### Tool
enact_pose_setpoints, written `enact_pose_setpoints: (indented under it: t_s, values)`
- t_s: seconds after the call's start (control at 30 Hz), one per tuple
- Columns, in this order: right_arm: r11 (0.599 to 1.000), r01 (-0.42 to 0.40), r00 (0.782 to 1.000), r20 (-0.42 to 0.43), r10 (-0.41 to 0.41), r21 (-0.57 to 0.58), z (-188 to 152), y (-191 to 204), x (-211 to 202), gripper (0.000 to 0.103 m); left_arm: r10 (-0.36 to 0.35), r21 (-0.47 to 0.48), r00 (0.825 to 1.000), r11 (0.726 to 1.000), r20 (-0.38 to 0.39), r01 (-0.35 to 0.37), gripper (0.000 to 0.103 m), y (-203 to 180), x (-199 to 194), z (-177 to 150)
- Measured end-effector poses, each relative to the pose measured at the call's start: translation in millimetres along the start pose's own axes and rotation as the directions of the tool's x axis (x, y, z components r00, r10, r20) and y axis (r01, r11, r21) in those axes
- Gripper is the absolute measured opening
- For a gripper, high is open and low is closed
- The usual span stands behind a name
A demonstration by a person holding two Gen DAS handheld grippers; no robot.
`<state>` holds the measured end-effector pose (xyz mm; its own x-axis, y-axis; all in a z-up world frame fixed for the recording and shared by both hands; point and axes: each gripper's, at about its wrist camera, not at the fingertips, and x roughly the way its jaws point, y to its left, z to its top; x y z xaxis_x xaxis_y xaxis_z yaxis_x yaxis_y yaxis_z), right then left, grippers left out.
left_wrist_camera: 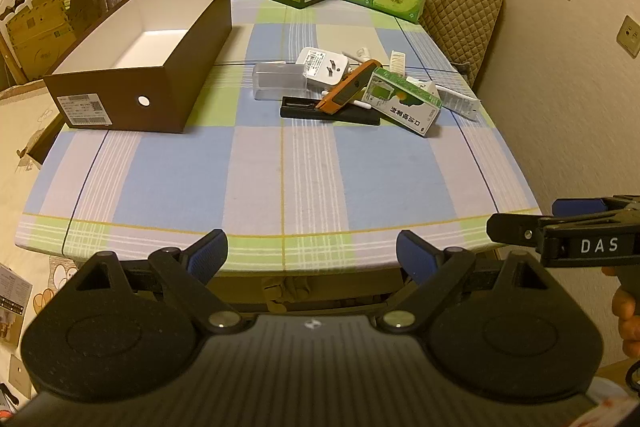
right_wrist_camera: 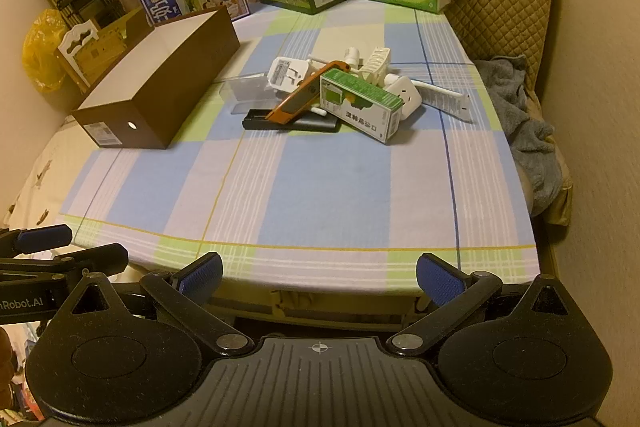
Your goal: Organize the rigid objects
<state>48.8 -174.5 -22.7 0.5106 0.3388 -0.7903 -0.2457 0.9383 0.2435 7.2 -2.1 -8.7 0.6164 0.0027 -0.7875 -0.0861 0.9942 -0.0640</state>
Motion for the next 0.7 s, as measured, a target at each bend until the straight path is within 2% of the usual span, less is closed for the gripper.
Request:
enact_pose_setpoints:
  t_s: [0.7]
  values:
    - [1.0,-0.001,1.0,0.001,0.001,0.002,2.3,-1.7,1.0,0.101,0.0,0.0,1.0,1.0,0.0,0.0,0.089,0.4,0.4,-0.2]
